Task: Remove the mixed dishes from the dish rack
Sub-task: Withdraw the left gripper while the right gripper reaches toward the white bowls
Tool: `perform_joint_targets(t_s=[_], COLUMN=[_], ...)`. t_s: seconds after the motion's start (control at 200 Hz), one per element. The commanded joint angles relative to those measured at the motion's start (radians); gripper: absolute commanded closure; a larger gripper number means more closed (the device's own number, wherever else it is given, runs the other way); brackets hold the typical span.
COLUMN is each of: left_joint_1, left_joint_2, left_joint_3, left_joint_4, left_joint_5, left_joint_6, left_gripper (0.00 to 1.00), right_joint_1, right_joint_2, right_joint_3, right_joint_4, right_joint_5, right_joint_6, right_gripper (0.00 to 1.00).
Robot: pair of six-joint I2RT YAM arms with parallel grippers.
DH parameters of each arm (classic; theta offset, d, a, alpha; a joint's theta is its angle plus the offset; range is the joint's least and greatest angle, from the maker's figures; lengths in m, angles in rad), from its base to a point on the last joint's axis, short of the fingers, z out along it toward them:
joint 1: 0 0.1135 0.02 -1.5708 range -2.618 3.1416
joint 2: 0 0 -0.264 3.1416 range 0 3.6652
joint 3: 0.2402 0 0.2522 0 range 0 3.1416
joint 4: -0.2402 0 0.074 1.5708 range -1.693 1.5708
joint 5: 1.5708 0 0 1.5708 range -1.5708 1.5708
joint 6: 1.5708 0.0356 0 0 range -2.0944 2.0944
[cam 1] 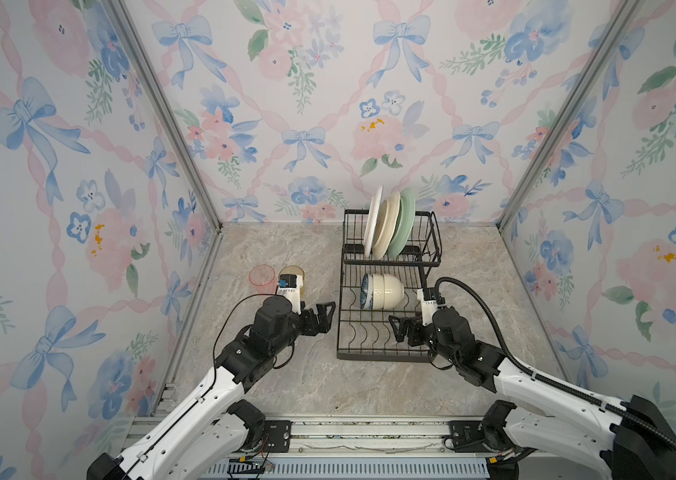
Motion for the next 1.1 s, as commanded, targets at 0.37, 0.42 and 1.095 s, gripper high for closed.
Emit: perform_joint_targets(t_s=[0.37,0.42,1.095], left_joint_1=[0.004,0.01,0.107], left_joint_2=[0.007,0.005,0.045], left_joint_3=[-0.027,-0.037,-0.084], left_joint_4=[0.162,0.181,0.28], left_joint_5=[-0.087,-0.076,0.048], left_joint_6=[0.018,0.008,-0.056], left_gripper=[0.02,0.02,0.02], right_joint_1=[0.014,0.012,-0.12], right_joint_2=[0.146,0.162,0.321], right_joint_3=[0.073,0.068,0.154], right_joint_4=[0.067,0.089,0.209], right_joint_5=[0.078,0.075,-0.045], right_joint_6=[0.0,0.003,-0.035], right_gripper=[0.02,0.01,0.13])
